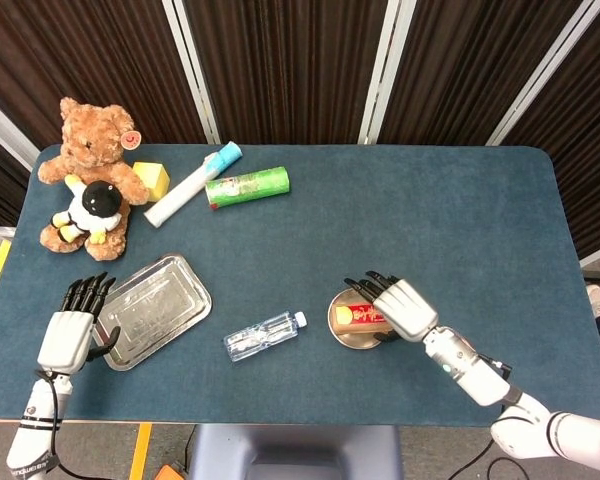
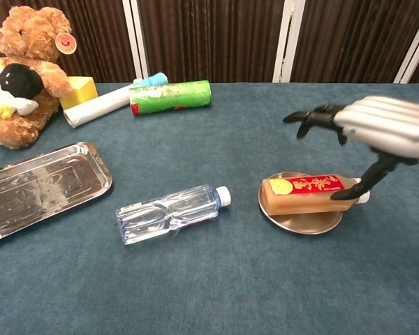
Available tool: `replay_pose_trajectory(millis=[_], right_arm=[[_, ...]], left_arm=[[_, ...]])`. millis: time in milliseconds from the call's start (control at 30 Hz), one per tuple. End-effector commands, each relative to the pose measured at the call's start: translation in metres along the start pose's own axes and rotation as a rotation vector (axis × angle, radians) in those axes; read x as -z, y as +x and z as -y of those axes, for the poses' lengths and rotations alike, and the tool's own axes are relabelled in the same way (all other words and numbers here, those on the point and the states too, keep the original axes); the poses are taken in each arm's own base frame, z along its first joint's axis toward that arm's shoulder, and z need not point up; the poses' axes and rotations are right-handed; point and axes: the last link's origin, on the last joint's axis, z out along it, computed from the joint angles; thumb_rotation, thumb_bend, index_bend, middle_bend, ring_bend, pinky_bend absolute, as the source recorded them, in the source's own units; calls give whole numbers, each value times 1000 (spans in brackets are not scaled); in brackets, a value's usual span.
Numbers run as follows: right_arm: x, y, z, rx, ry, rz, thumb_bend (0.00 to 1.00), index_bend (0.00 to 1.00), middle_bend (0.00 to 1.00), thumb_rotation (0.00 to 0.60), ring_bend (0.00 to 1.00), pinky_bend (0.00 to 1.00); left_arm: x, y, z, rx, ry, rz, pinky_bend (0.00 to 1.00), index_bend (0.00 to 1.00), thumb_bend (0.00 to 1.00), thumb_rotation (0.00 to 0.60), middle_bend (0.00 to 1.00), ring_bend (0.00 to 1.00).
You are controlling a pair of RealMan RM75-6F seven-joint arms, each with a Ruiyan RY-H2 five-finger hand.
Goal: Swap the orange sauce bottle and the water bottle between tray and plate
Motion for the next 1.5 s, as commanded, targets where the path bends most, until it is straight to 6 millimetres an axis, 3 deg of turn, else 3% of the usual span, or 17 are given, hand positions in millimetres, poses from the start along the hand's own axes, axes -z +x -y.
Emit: replay_pose_trajectory(millis=[33,167,367,633,800,1300,1500], right_arm=[[41,19,-2,-103,-22,-103,139,0,199,600,87,346],[79,16,-12,-142,-122,-154,133,0,146,600,30,281],[119,5,-22,-166,-246,-168,133,0,78,600,0,208],[137,19,-29,-186,-269,-267,129,0,26,600,0,188],[137,19,-33,-212,-271,-248,125,0,25,600,0,152],[137,21,-36,-270,-255,-206,121,0,25,600,0,151],[137,20,-36,-273,-250,-194,121,0,25,600,0,151]], left_arm=[[3,-2,-13,42,-62,24,72,0,406,600,9,0],[3,0,-43,106,-212,97,75,0,405,600,10,0],[-9,-6,-99,119,-374,207,101,0,399,600,9,0],[-28,-37,-163,167,-454,355,113,0,386,600,0,0],[-36,-43,-192,152,-473,344,113,0,378,600,0,0],[-53,-76,-209,77,-338,337,177,0,348,600,0,0],[-55,-84,-207,44,-312,335,286,15,349,600,16,44]])
